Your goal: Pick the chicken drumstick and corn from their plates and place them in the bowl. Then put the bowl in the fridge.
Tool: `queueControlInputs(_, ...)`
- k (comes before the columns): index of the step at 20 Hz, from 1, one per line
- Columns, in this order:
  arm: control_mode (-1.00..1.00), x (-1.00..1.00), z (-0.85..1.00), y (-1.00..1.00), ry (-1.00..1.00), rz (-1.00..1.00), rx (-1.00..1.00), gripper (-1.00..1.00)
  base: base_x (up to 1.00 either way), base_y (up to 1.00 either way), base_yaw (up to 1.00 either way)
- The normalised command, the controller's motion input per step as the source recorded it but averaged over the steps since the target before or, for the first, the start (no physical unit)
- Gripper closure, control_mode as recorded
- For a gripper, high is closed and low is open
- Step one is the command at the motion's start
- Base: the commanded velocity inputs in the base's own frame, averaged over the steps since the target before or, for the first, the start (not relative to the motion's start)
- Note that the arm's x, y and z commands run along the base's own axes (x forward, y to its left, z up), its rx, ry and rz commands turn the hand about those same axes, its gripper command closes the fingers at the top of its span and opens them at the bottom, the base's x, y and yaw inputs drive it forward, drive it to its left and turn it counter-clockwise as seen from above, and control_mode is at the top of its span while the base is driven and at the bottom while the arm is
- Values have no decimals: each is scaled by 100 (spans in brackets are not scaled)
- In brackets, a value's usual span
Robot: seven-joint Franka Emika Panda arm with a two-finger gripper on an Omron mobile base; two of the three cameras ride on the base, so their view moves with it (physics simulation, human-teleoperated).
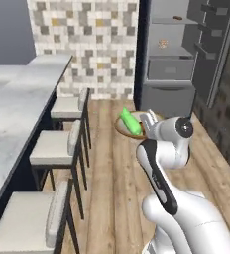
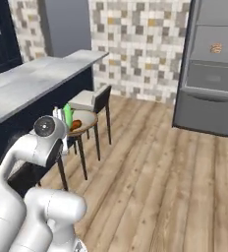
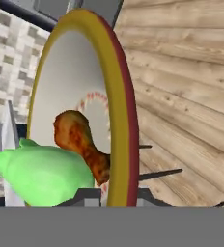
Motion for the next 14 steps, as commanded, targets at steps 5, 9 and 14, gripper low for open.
queueControlInputs(5, 100, 0, 0, 0, 0, 0, 0, 100, 15, 11, -85)
queueControlInputs(9, 100, 0, 0, 0, 0, 0, 0, 100, 60, 26, -47)
queueControlInputs(14, 100, 0, 0, 0, 0, 0, 0, 100, 81, 19, -27)
